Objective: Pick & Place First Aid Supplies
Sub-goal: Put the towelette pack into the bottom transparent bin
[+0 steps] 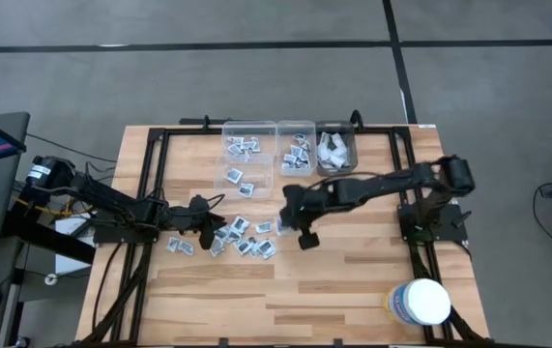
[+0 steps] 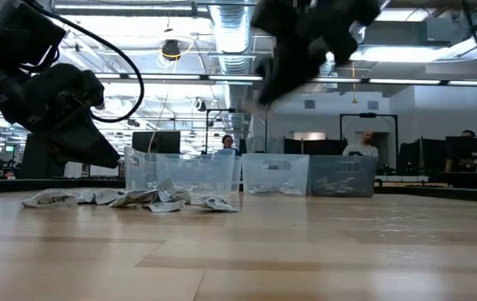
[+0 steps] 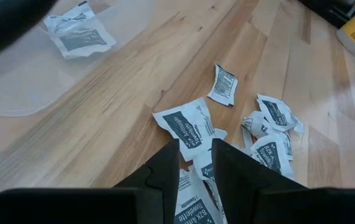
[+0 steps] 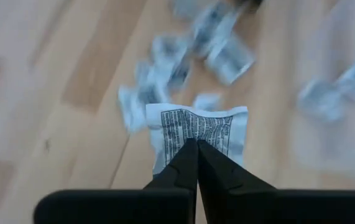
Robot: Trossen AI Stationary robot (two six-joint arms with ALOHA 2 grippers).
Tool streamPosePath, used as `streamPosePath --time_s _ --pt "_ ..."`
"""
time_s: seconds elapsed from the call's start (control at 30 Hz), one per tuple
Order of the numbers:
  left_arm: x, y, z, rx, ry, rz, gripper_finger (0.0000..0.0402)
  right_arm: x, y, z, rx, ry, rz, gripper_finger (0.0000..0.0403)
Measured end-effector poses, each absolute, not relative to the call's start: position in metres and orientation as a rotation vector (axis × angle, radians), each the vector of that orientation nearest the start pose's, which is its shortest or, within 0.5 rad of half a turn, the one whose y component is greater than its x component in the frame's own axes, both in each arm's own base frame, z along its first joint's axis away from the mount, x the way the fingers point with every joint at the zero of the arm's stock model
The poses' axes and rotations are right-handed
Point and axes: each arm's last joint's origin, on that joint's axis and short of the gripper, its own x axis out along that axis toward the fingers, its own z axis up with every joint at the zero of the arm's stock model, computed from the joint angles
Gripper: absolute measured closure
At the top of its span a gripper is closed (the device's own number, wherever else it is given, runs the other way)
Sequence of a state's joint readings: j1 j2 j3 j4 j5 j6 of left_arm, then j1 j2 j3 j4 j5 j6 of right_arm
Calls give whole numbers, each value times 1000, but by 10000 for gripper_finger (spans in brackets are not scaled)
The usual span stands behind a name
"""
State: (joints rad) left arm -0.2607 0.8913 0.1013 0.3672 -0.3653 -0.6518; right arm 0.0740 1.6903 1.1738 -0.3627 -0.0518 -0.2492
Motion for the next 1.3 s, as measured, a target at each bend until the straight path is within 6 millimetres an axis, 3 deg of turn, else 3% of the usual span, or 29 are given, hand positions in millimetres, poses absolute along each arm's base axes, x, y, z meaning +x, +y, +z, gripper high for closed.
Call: streamPosePath --time_s 0.33,0.57,1.0,1.3 --pt "153 -30 138 -512 352 229 308 322 0 318 -160 430 285 403" --pt "154 -30 140 -520 332 223 308 303 -14 360 -104 172 395 403" --pt "161 -32 176 -370 -5 107 308 302 -18 377 -112 13 450 403" --pt "159 -32 197 -380 -221 71 308 301 -29 378 -83 7 432 403"
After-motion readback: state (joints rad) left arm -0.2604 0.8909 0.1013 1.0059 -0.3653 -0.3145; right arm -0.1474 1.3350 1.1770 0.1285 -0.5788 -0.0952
